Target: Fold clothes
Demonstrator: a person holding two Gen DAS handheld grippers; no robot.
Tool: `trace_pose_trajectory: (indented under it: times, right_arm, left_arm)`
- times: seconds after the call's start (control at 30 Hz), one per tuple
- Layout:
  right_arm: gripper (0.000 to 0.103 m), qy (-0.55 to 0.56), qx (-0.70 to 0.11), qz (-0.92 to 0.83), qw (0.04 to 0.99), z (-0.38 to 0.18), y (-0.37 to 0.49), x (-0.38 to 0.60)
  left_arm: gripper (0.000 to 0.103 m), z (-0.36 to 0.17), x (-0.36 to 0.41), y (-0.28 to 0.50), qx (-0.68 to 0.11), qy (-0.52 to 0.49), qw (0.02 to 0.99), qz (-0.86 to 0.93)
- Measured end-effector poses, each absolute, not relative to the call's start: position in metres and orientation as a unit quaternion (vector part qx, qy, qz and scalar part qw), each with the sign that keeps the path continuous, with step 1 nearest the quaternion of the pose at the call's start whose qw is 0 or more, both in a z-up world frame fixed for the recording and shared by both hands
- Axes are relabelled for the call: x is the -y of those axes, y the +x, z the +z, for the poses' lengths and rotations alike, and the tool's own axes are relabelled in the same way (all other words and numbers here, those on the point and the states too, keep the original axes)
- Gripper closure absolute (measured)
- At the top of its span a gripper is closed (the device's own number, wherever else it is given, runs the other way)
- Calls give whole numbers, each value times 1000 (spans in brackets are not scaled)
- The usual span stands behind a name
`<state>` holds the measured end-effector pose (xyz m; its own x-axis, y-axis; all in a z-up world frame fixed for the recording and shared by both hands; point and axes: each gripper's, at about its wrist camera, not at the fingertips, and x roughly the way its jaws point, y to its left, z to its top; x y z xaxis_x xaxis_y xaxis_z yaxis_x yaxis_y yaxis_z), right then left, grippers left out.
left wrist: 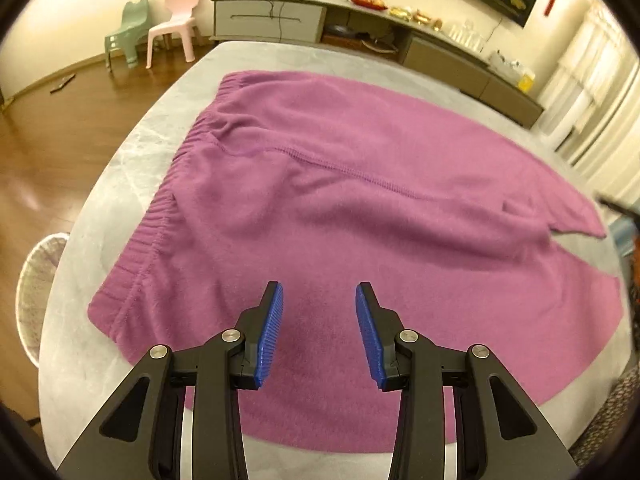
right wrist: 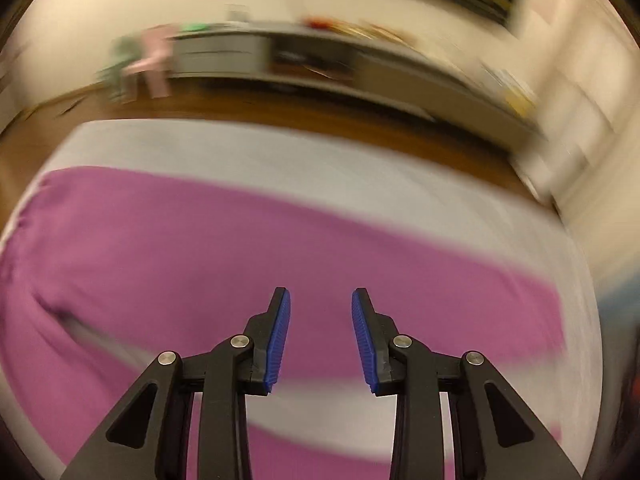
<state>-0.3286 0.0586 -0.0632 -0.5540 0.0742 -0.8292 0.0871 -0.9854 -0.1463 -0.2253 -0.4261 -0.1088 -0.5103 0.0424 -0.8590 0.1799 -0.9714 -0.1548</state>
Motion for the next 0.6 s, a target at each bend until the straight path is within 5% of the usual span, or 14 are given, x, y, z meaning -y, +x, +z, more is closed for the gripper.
trace_pose_trajectory:
  times: [0.23,0.47,0.6]
  right_arm:
    - [69,517,1,-843,-148,-104,-233,-262]
    - [69,516,13,-851,-96,-117,-258,-298]
    - [69,520,2,-853,-45,-117,-283,-309]
  left_arm:
    - [63,-124,407,-239,-78,516,75,-850]
    - [47,-133,401,-235,-57,528,134,-837]
    - [46,-133,403,-221,-69,522,160,-835]
